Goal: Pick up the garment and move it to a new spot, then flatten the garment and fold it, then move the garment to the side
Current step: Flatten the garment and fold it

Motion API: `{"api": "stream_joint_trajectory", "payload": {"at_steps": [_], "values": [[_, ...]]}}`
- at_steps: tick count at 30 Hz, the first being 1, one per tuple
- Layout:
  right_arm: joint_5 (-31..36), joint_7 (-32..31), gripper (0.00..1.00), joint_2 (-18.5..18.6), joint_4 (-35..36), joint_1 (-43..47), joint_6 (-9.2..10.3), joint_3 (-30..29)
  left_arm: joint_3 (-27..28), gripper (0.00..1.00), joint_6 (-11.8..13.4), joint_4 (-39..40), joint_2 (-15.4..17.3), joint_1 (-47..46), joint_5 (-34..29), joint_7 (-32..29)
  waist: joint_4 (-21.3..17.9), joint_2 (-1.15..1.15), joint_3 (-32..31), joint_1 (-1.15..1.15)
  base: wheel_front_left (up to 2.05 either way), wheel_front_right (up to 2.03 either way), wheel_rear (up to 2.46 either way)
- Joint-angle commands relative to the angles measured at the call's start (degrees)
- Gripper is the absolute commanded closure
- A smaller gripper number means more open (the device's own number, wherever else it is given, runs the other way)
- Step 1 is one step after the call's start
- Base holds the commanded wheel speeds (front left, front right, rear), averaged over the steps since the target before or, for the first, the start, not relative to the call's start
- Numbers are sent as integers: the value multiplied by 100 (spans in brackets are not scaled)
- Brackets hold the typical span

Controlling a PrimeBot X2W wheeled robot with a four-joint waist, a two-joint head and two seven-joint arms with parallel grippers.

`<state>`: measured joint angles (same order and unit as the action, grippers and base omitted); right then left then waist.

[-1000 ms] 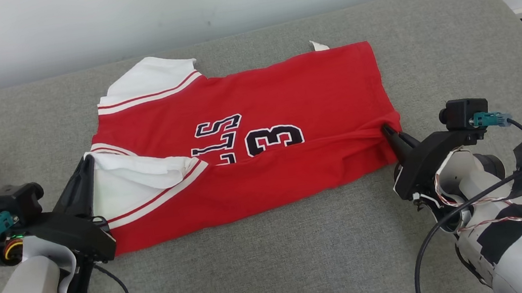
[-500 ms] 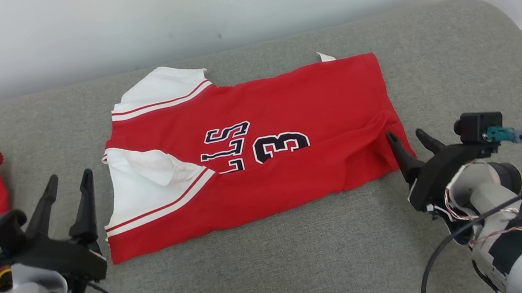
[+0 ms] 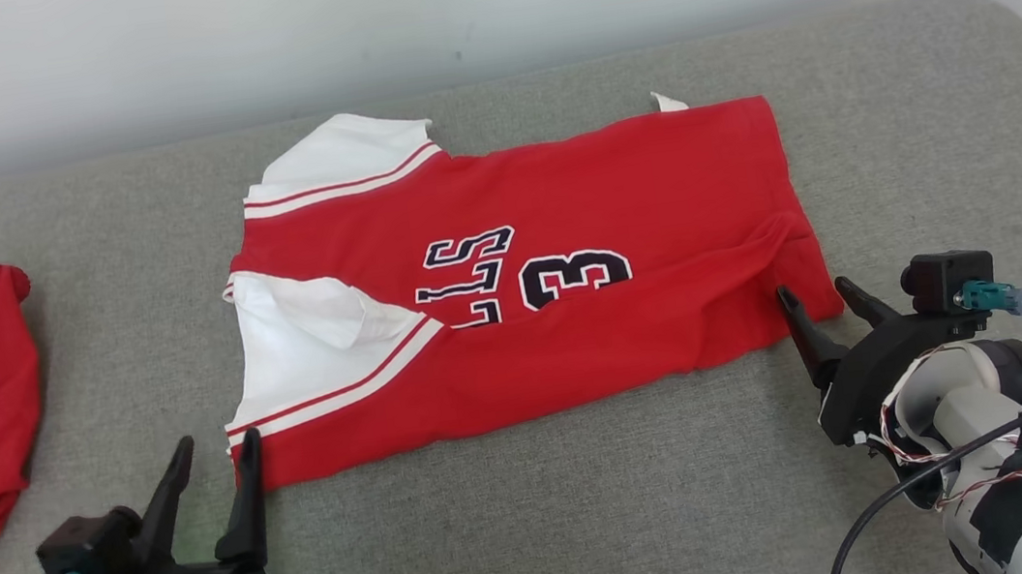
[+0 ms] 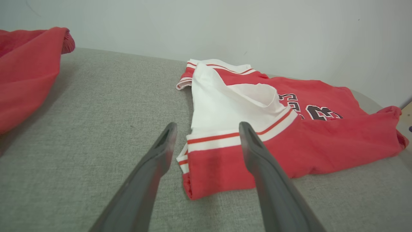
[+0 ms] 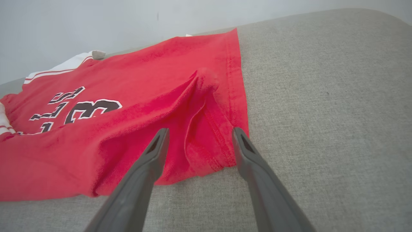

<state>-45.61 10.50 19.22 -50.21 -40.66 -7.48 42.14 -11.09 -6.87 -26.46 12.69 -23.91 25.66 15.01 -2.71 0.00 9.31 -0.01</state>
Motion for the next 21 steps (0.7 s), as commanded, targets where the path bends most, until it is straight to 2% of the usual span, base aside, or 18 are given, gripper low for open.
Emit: {"api": "stream_joint_trajectory", "payload": {"at_steps": [1, 21], "values": [[89, 69, 0, -3, -46, -64, -3, 33, 7, 0, 14, -44, 13, 90, -191, 26, 28, 0, 62, 1, 0, 0, 0], [925, 376, 0, -183, -878, -405, -3, 141, 231, 0, -39, -602, -291, 129, -781, 26, 16, 0, 287, 1, 0, 0, 0]]}}
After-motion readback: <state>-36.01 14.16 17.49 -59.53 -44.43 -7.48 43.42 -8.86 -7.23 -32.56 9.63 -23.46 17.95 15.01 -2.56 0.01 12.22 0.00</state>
